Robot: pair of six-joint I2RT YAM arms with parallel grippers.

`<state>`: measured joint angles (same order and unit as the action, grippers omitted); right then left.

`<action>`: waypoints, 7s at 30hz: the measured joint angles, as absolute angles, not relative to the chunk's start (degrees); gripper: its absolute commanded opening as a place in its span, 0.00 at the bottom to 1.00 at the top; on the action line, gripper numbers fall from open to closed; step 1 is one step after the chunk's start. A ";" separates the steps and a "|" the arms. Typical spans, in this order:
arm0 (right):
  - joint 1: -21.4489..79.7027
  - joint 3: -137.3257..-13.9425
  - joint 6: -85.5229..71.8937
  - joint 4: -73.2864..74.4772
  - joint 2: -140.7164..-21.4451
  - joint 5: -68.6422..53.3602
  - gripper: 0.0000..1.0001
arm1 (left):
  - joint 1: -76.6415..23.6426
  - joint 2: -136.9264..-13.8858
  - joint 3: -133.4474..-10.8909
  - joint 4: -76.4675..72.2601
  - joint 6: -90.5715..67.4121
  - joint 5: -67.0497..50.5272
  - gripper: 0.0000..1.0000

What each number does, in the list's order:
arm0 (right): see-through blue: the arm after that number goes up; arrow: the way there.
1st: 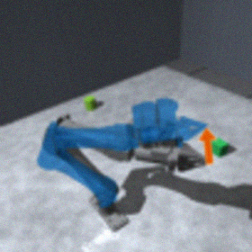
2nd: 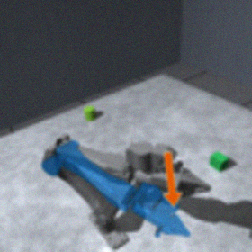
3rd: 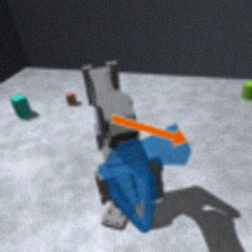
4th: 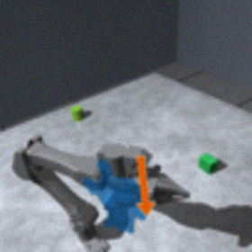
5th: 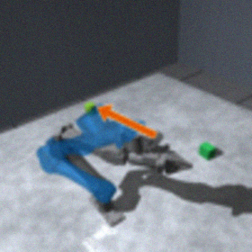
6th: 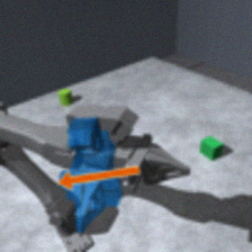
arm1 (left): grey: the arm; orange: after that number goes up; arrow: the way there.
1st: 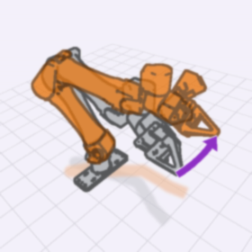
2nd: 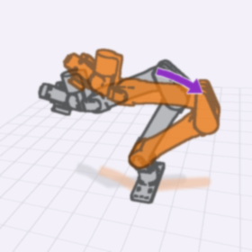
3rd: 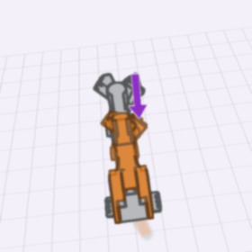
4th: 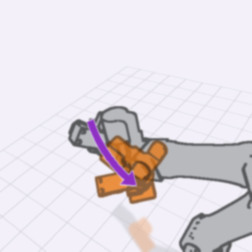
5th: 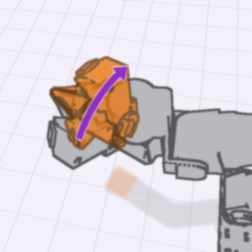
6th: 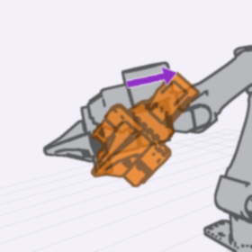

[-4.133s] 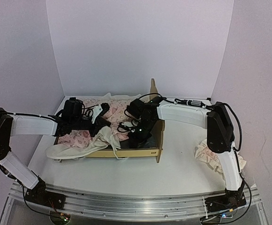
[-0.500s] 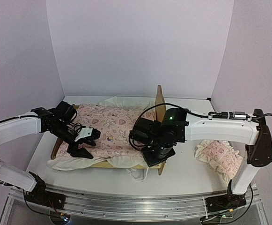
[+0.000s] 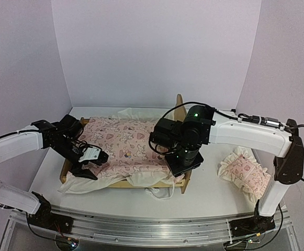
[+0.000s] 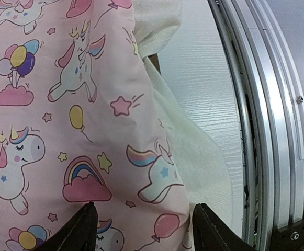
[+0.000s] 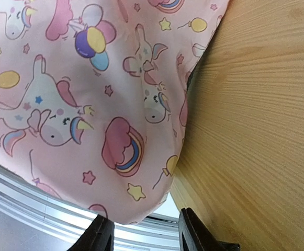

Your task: Set up the pet bed

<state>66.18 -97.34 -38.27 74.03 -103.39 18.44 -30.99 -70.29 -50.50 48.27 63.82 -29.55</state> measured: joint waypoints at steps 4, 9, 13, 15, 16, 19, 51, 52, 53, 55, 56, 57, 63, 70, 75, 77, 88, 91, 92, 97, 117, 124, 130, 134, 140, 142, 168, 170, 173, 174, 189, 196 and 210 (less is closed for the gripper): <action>66.62 -99.70 -35.88 75.16 -103.42 17.52 0.49 | -30.03 -68.88 -50.48 48.58 64.28 -27.90 0.56; 69.51 -103.31 -32.19 73.68 -103.42 17.46 0.47 | -25.43 -68.32 -50.18 48.04 64.70 -25.75 0.57; 70.78 -100.52 -31.75 70.88 -103.46 18.59 0.41 | -21.61 -68.38 -49.99 48.02 65.04 -25.24 0.58; 70.24 -97.62 -32.38 69.69 -103.46 20.11 0.41 | -20.43 -68.40 -49.07 47.76 65.12 -25.25 0.58; 69.71 -96.06 -32.57 69.00 -103.46 20.58 0.41 | -19.95 -68.43 -48.31 47.34 65.09 -25.22 0.58; 66.97 -91.49 -32.74 66.25 -103.44 20.72 0.42 | -18.78 -69.19 -46.14 45.28 64.68 -25.24 0.58; 42.97 -96.31 -15.04 57.21 -106.81 5.63 0.52 | -16.01 -83.08 -58.35 33.54 70.93 -35.55 0.72; 43.30 -96.02 -15.59 57.36 -105.27 5.56 0.52 | -15.99 -81.98 -58.35 34.63 70.67 -36.34 0.72; 43.70 -95.90 -16.09 57.54 -103.85 5.72 0.52 | -15.99 -80.86 -58.35 35.40 70.41 -37.15 0.72; 45.10 -95.88 -17.02 57.58 -101.38 6.54 0.51 | -15.99 -78.52 -58.33 36.70 69.77 -38.46 0.72; 46.26 -95.88 -17.65 57.57 -100.42 7.32 0.51 | -16.01 -77.20 -58.31 37.40 69.09 -39.31 0.72; 47.58 -95.88 -18.32 57.51 -99.76 8.33 0.50 | -16.01 -75.97 -58.21 37.79 68.54 -40.10 0.71; 56.69 -93.57 -23.75 54.05 -99.38 12.26 0.49 | -17.37 -69.02 -54.05 38.98 64.99 -42.78 0.70; 59.65 -88.14 -32.12 43.89 -104.03 13.78 0.51 | -25.61 -69.30 -47.72 34.87 60.75 -40.07 0.69; 59.41 -86.98 -35.76 39.22 -107.28 16.72 0.52 | -27.81 -73.12 -47.59 28.88 58.74 -37.57 0.65; 59.34 -86.43 -36.59 37.88 -107.69 18.03 0.51 | -27.83 -74.29 -47.49 27.59 58.50 -36.80 0.63; 57.77 -83.79 -39.43 32.82 -108.31 20.47 0.03 | -30.20 -75.46 -45.30 25.90 59.23 -34.12 0.01; 57.31 -82.80 -39.22 31.71 -107.73 20.28 0.00 | -30.20 -75.46 -45.32 25.99 59.63 -32.99 0.00; 57.19 -82.24 -39.21 31.33 -107.33 20.09 0.00 | -30.20 -75.46 -45.32 26.02 59.73 -32.65 0.00; 55.87 -79.27 -38.43 30.76 -104.54 18.30 0.00 | -30.16 -75.42 -45.80 26.80 59.56 -30.30 0.00; 50.90 -75.87 -35.61 31.12 -95.80 4.72 0.17 | -24.09 -71.18 -52.33 34.68 58.80 -35.08 0.09; 51.38 -75.19 -34.85 31.95 -97.21 -0.02 0.35 | -23.77 -71.20 -52.08 37.97 61.40 -38.06 0.40; 59.52 -71.66 -29.07 30.30 -97.12 4.14 0.46 | -23.77 -71.22 -52.01 38.59 61.50 -40.83 0.46; 64.42 -65.53 -25.81 23.73 -96.47 5.04 0.47 | -23.77 -71.22 -52.01 38.59 61.59 -41.94 0.49; 64.45 -54.82 -23.91 12.22 -95.74 10.19 0.45 | -23.77 -71.22 -51.97 38.59 61.65 -42.52 0.50; 64.23 -52.36 -23.48 8.49 -96.17 13.46 0.46 | -23.77 -71.22 -51.95 38.57 61.65 -42.84 0.51; 62.92 -54.23 -28.17 -3.11 -108.88 26.36 0.00 | -23.81 -71.22 -51.59 38.28 60.81 -45.55 0.51; 62.90 -53.45 -28.26 -0.10 -106.78 23.13 0.00 | -24.05 -71.22 -51.62 37.68 59.61 -46.72 0.52; 62.67 -53.38 -27.84 5.28 -103.74 16.01 0.00 | -25.37 -71.30 -51.92 35.95 56.37 -48.77 0.51; 62.64 -53.88 -27.62 7.73 -102.69 13.12 0.00 | -26.34 -71.42 -52.19 35.09 54.79 -49.66 0.51; 60.50 -58.58 -27.07 24.42 -90.35 -3.23 0.00 | -50.60 -83.08 -45.66 2.85 34.27 -51.71 0.52; 58.30 -57.18 -27.29 25.00 -88.99 -7.25 0.00 | -57.94 -95.82 -39.03 -27.78 29.85 -39.41 0.59; 55.33 -50.55 -29.93 24.11 -87.58 -9.56 0.00 | -59.31 -110.04 -44.44 -39.26 36.40 -31.39 0.56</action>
<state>55.33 -50.55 -29.93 24.11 -87.58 -9.56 -59.31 -110.04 -44.44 -39.26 36.40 -31.39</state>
